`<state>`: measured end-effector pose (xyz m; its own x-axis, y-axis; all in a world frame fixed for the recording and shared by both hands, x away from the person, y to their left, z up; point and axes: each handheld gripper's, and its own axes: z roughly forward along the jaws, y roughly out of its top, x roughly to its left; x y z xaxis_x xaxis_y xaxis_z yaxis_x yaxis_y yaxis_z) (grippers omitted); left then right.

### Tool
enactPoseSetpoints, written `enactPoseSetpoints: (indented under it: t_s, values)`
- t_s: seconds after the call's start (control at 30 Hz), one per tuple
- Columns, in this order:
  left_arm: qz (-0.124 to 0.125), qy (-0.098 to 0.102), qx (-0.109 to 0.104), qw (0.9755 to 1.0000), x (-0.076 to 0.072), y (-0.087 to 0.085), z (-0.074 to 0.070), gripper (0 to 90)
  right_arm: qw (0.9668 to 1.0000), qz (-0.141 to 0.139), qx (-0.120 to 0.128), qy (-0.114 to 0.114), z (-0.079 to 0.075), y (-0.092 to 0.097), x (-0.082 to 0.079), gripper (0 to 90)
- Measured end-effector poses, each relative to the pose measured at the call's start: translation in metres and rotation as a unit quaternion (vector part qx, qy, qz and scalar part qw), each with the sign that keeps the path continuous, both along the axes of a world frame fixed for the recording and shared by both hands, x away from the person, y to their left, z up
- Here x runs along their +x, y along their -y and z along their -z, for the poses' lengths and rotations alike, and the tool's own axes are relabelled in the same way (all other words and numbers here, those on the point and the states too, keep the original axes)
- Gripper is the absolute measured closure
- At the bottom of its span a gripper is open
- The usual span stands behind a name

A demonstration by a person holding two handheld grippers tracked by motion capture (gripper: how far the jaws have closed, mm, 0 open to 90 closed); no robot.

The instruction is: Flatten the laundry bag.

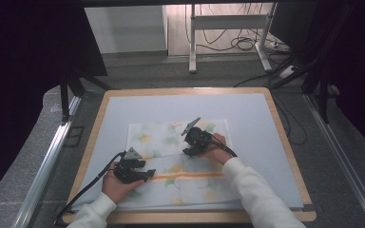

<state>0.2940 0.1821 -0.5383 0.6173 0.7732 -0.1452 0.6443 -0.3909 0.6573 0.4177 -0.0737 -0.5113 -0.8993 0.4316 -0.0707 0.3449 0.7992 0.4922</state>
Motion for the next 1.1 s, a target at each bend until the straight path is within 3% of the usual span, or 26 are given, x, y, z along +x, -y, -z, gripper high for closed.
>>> enactPoseSetpoints:
  t_s: [0.27,0.43,0.57,0.83,1.1]
  values:
    - [0.004,0.005,0.004,1.0,-0.001,0.0,0.001,42.5,1.0,0.005,0.002,0.003,0.0,0.001,0.007,86.2]
    - [0.004,0.005,0.005,1.0,-0.001,0.0,0.001,42.5,1.0,0.007,0.007,-0.003,-0.001,0.003,0.008,88.4]
    - [0.003,0.006,0.005,1.0,-0.001,0.001,0.001,42.5,0.9999,0.005,0.013,0.006,-0.007,0.004,0.008,88.7]
    - [0.002,0.007,0.008,0.9999,-0.001,0.001,0.001,42.5,0.9987,0.013,0.042,0.025,-0.034,0.01,0.011,88.9]
    - [0.003,0.009,0.011,0.9999,-0.002,0.002,0.001,42.4,0.9968,0.026,0.058,0.048,-0.059,0.01,0.027,89.1]
